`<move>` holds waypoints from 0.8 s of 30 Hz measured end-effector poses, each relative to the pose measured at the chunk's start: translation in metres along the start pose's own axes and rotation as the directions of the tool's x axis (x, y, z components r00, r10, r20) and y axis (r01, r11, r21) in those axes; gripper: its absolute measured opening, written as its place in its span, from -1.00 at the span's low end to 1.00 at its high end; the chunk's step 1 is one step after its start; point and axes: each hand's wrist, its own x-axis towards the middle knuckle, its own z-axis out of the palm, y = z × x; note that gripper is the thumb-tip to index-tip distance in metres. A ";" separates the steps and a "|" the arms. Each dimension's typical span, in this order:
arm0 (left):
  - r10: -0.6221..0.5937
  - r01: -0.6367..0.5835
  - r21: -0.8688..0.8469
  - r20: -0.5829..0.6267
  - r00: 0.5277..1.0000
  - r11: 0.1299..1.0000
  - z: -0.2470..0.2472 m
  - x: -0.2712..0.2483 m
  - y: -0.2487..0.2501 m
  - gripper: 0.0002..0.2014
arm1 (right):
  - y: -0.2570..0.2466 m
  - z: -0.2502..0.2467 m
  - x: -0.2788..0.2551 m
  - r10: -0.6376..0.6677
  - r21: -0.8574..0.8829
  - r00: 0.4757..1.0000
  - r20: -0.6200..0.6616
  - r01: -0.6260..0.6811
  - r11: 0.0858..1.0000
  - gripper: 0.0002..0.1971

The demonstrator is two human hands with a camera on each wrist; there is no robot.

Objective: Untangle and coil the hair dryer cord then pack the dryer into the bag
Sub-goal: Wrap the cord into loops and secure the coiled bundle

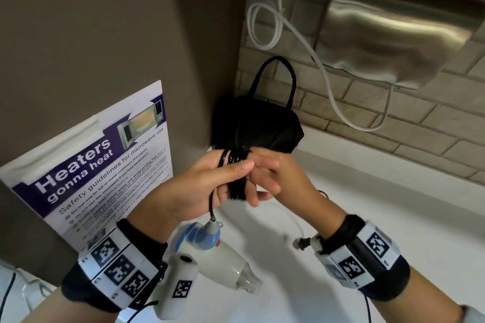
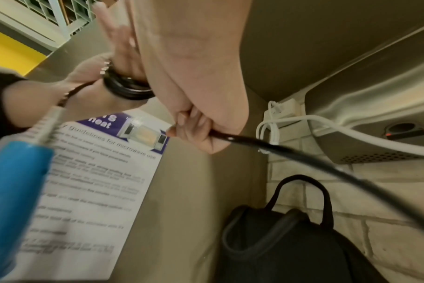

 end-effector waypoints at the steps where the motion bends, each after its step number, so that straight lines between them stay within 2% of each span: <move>1: 0.010 -0.010 -0.012 -0.023 1.000 1.000 -0.002 0.001 -0.001 -0.74 | 0.004 0.006 -0.004 0.051 0.000 0.998 0.035 -0.051 0.999 -0.72; 3: 0.023 -0.024 -0.030 -0.052 0.998 0.999 -0.005 0.002 -0.003 -0.71 | 0.012 0.017 -0.011 0.059 -0.100 0.997 0.049 -0.054 0.993 -0.64; 6: 0.070 -0.075 -0.072 -0.065 0.995 0.995 -0.007 0.005 -0.005 -0.66 | 0.015 0.027 -0.021 0.030 -0.260 0.996 0.085 -0.007 0.966 -0.70; 9: 0.127 -0.137 -0.107 -0.102 0.987 0.985 -0.014 0.009 -0.008 -0.62 | 0.014 0.031 -0.033 0.034 -0.295 0.992 0.125 0.004 0.956 -0.71; 12: 0.129 -0.157 -0.148 -0.186 0.974 0.976 -0.019 0.013 -0.011 -0.62 | 0.015 0.032 -0.044 -0.004 -0.320 0.991 0.135 0.048 0.946 -0.71; 17: 0.134 -0.181 -0.092 -0.378 0.916 0.979 -0.029 0.020 -0.016 -0.63 | 0.011 0.027 -0.062 -0.039 -0.308 0.987 0.155 0.085 0.948 -0.84; 24: 0.157 -0.204 -0.058 -0.446 0.881 0.977 -0.043 0.018 -0.008 -0.63 | -0.001 -0.006 -0.080 0.010 -0.358 0.990 0.143 0.042 0.933 -0.83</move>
